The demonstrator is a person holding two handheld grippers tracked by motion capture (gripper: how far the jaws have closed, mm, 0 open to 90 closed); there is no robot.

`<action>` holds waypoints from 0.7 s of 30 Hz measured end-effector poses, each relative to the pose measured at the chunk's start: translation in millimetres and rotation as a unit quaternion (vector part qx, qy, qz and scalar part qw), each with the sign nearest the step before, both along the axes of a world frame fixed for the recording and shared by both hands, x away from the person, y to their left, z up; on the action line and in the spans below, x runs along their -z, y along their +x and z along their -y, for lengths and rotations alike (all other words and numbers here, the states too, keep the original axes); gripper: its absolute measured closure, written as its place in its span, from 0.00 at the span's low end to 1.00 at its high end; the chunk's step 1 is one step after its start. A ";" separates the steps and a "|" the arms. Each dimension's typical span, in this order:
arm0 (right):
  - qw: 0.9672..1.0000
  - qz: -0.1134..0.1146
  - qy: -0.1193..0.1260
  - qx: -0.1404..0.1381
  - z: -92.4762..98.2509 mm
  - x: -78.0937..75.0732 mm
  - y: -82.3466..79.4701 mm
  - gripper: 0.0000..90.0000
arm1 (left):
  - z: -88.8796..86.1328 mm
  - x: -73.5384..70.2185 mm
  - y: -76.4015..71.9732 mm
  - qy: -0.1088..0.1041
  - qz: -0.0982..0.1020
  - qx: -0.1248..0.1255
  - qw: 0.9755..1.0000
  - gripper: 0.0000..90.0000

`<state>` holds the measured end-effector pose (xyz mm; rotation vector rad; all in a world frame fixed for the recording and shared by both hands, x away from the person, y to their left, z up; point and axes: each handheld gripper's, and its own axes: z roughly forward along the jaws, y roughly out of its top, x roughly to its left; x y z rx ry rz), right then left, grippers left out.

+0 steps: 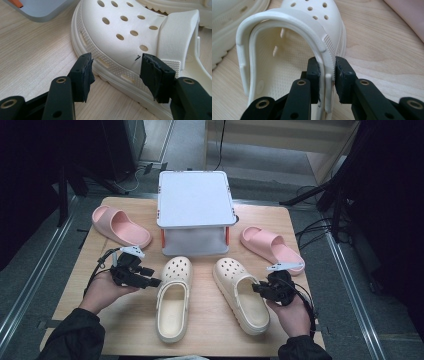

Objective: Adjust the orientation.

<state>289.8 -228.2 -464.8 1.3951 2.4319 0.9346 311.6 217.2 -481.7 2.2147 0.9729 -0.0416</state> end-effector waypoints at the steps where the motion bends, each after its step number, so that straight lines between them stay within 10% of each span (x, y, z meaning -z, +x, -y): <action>1: 1.000 0.002 -0.001 0.001 -2.4 -1.8 -0.4 0.85 | -0.3 0.3 -0.5 -0.001 0.001 -0.001 1.000 0.47; 21: 1.000 0.025 0.000 -0.014 -62.0 -2.2 7.5 0.84 | -4.5 1.0 -9.8 -0.008 -0.003 -0.002 1.000 0.51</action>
